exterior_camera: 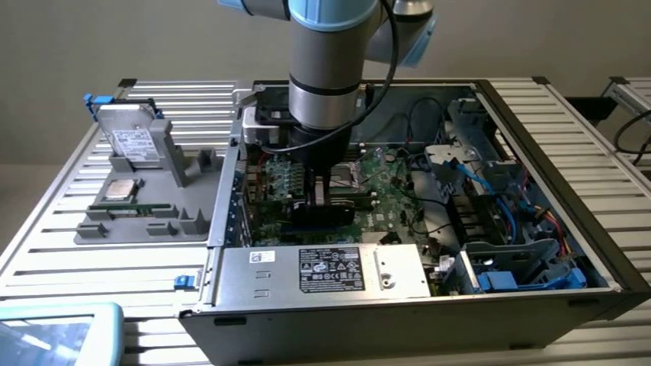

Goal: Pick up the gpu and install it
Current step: 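Insert the gpu into the slot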

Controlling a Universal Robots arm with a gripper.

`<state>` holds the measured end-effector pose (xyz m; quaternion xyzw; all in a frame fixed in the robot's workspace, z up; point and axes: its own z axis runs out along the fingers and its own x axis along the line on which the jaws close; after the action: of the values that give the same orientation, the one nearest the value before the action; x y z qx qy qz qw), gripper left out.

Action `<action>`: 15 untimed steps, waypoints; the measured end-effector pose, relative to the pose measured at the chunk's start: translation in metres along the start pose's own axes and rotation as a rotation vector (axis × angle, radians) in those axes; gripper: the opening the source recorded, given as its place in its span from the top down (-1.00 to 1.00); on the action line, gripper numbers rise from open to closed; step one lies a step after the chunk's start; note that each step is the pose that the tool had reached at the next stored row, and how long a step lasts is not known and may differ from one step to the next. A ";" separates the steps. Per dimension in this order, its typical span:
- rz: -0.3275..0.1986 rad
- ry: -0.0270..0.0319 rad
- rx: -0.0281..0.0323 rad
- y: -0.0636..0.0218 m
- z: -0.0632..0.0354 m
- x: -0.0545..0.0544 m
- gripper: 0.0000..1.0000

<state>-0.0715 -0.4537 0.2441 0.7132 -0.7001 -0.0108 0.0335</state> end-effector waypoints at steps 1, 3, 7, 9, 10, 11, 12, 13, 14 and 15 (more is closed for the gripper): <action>0.000 0.0000 0.0000 0.0000 0.0000 0.000 0.46; -0.001 -0.0001 0.0000 0.0000 0.0002 0.000 0.46; -0.001 -0.0001 0.0001 0.0002 0.0005 0.000 0.46; -0.001 0.0000 0.0000 0.0003 0.0007 0.000 0.46; -0.001 -0.0001 0.0000 0.0003 0.0008 0.000 0.46; -0.001 -0.0001 0.0001 0.0004 0.0009 0.000 0.46; -0.001 0.0000 0.0001 0.0005 0.0010 0.000 0.46; -0.001 -0.0001 0.0001 0.0006 0.0011 0.000 0.46; -0.001 -0.0001 0.0001 0.0008 0.0012 0.000 0.46; -0.001 0.0000 0.0001 0.0010 0.0012 0.000 0.46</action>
<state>-0.0726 -0.4537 0.2429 0.7134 -0.6999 -0.0108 0.0335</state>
